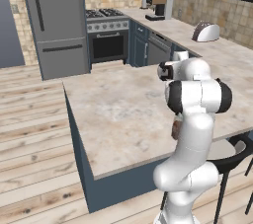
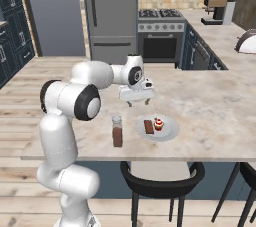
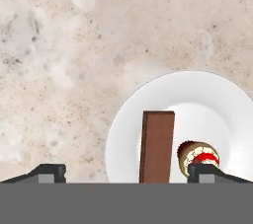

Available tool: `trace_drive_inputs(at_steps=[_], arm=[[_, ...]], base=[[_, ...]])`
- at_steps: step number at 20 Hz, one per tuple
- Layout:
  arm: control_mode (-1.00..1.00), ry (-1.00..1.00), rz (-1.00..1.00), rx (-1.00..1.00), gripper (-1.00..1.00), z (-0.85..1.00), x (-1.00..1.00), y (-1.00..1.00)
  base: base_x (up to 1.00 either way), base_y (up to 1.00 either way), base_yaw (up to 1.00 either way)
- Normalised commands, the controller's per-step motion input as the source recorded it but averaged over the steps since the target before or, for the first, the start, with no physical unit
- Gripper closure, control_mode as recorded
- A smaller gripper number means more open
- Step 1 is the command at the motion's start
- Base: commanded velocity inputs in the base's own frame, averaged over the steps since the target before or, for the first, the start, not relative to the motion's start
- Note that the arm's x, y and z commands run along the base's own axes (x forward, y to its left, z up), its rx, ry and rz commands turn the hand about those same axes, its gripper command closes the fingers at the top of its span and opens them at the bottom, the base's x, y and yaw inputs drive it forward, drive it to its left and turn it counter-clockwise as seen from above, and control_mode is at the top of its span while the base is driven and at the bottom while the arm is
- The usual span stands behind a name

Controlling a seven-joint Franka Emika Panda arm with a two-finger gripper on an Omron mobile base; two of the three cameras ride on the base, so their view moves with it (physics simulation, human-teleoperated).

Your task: Take the cinnamon bottle from the cabinet and place it on the dining table, next to the plate with the cupcake. Then take the chocolate from the dining counter and place it on the cupcake plate.

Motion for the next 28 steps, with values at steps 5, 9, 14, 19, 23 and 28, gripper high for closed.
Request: trace_drive_inputs(at_steps=[5,9,14,19,23,28], arm=[[-1.00,-0.01,0.00,-0.15,-1.00,1.00,-0.14,0.98],[-1.00,0.00,0.00,-0.11,-1.00,0.96,-0.66,1.00],[-1.00,0.00,0.00,-0.09,-1.00,0.54,-1.00,1.00],[-1.00,0.01,0.00,-0.01,-1.00,0.05,-1.00,0.86],[-1.00,0.02,0.00,-0.02,-1.00,-0.24,-0.72,0.51],[-1.00,0.07,-0.01,0.00,-1.00,-0.02,0.02,0.01]], base=[[0.00,0.00,0.00],[0.00,0.00,0.00],[0.00,0.00,0.00],[0.00,0.00,0.00],[0.00,0.00,0.00],[0.00,0.00,0.00]])
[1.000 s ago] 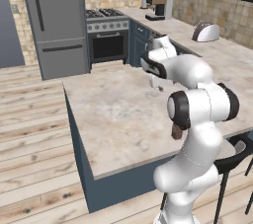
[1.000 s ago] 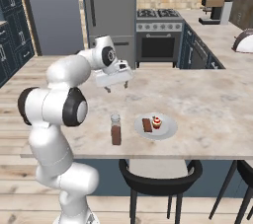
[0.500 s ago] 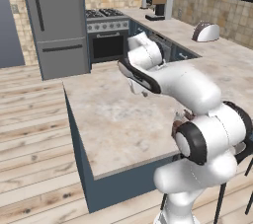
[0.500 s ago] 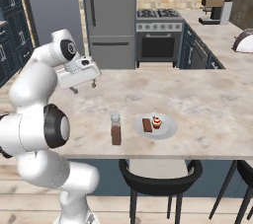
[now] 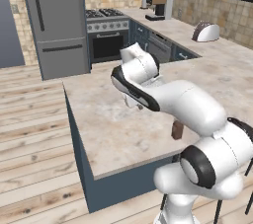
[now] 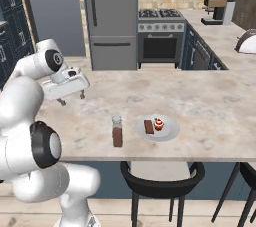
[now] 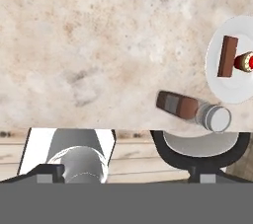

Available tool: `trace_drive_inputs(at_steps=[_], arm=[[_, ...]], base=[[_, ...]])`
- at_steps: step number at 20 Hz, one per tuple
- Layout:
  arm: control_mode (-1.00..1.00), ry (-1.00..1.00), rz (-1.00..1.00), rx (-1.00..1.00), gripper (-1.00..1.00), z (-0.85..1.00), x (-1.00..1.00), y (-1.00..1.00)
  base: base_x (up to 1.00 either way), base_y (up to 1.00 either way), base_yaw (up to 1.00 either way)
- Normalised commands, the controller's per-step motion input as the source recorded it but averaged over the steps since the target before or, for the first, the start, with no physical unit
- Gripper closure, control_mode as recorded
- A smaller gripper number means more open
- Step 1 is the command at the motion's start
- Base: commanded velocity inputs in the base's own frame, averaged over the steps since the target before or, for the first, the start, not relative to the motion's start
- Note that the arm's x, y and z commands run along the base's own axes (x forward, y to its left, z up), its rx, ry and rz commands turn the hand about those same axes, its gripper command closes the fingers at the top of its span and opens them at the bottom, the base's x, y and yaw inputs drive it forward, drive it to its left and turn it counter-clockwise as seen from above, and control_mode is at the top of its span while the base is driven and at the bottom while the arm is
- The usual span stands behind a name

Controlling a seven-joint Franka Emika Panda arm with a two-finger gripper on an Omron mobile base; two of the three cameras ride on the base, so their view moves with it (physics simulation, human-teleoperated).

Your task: Take the cinnamon bottle from the cabinet and place it on the dining table, next to the plate with the cupcake. Then take the chocolate from the dining counter and place it on the cupcake plate.

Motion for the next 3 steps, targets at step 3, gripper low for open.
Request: trace_drive_inputs(at_steps=[3], arm=[[-1.00,0.00,0.00,0.00,-1.00,0.00,0.00,0.00]], base=[[0.00,0.00,0.00]])
